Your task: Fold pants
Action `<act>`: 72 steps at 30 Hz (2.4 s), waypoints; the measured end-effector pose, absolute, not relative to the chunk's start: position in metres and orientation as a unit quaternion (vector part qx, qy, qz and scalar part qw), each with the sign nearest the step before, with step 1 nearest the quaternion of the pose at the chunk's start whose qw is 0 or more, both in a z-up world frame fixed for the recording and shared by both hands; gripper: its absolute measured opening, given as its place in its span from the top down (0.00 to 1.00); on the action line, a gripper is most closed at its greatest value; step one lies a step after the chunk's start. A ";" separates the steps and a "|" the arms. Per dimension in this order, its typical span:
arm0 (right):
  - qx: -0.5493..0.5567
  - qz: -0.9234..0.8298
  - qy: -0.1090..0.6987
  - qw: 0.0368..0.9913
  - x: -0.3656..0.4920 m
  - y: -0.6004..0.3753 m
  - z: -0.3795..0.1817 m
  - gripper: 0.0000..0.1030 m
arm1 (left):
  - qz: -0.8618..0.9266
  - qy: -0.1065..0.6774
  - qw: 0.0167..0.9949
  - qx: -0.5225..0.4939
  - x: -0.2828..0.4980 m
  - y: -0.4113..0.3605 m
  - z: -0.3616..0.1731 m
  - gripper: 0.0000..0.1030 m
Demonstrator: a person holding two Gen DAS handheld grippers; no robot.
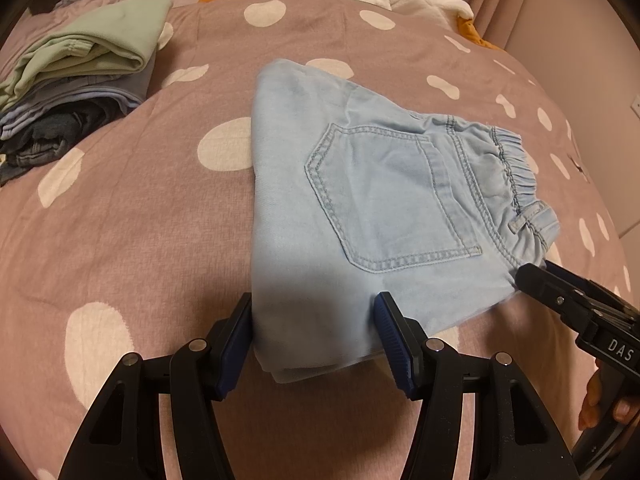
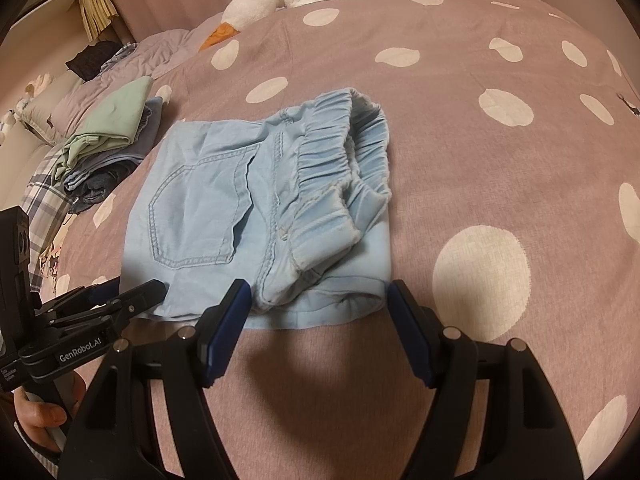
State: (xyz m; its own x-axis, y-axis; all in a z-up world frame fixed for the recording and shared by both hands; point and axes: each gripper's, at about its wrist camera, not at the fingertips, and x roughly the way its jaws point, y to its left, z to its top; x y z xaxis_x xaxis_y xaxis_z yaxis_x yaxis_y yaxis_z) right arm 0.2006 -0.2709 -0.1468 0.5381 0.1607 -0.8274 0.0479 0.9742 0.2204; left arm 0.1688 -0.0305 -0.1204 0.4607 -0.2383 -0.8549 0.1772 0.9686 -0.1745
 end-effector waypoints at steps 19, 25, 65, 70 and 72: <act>0.107 0.035 0.474 0.873 0.191 -0.265 -0.137 0.31 | -0.113 0.505 0.855 -0.028 0.163 -0.030 -0.114 0.43; 0.105 0.038 0.470 0.876 0.187 -0.261 -0.132 0.32 | -0.109 0.504 0.856 -0.025 0.159 -0.030 -0.111 0.43; 0.104 0.043 0.456 0.883 0.156 -0.252 -0.111 0.00 | -0.092 0.485 0.869 -0.030 0.122 -0.031 -0.085 0.01; 0.088 0.047 0.447 0.889 0.149 -0.247 -0.106 0.00 | -0.094 0.473 0.875 -0.041 0.113 -0.029 -0.076 0.01; 0.084 0.041 0.443 0.892 0.145 -0.247 -0.104 0.00 | -0.078 0.468 0.880 -0.036 0.109 -0.027 -0.073 0.01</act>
